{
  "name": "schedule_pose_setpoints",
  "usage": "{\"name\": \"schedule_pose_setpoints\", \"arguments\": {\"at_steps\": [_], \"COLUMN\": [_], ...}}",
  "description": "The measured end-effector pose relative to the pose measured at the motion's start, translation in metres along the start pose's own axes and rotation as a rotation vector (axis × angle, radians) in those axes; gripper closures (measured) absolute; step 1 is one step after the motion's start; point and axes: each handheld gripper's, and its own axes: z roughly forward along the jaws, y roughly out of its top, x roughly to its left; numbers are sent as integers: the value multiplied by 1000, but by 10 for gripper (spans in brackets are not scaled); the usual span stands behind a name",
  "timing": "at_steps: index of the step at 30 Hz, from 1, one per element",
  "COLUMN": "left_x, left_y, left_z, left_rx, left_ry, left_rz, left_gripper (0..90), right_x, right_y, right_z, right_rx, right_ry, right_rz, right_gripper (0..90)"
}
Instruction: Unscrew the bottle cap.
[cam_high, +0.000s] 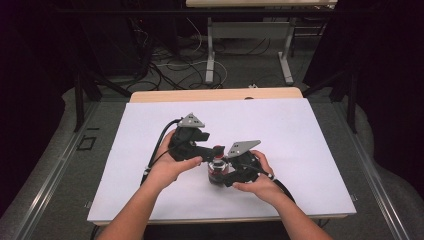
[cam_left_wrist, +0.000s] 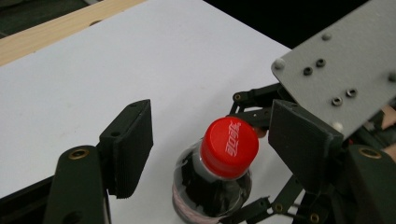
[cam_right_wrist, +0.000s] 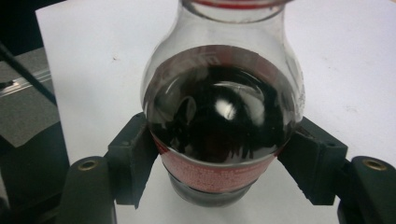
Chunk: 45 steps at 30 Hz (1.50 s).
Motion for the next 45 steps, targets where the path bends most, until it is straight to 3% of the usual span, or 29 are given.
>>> {"name": "schedule_pose_setpoints", "arguments": {"at_steps": [3,8,13,15,21,32,38,45], "left_x": [5,10,14,15,15,13,11,7], "left_y": [-1,0,-1,0,1,-1,-1,-1], "left_z": [-4,-5,-1,0,5,10,11,12], "left_rx": [14,35,31,38,54,114,113,97], "left_ry": [-60,-116,-195,-211,-284,-268,-245,-178], "left_rz": [52,88,105,131,157,215,209,180], "left_gripper": [306,311,406,445,497,600,607,610], "right_x": [-1,-1,0,1,3,5,5,4], "right_y": [0,0,0,0,0,0,0,0], "right_z": [-1,-1,-1,-1,0,1,2,1], "right_rx": [10,6,3,2,14,15,21,2], "right_ry": [17,26,47,55,95,113,102,55], "right_rz": [-10,-35,-49,-54,-66,-78,-77,-61], "right_gripper": [310,310,310,309,309,309,309,309]}}
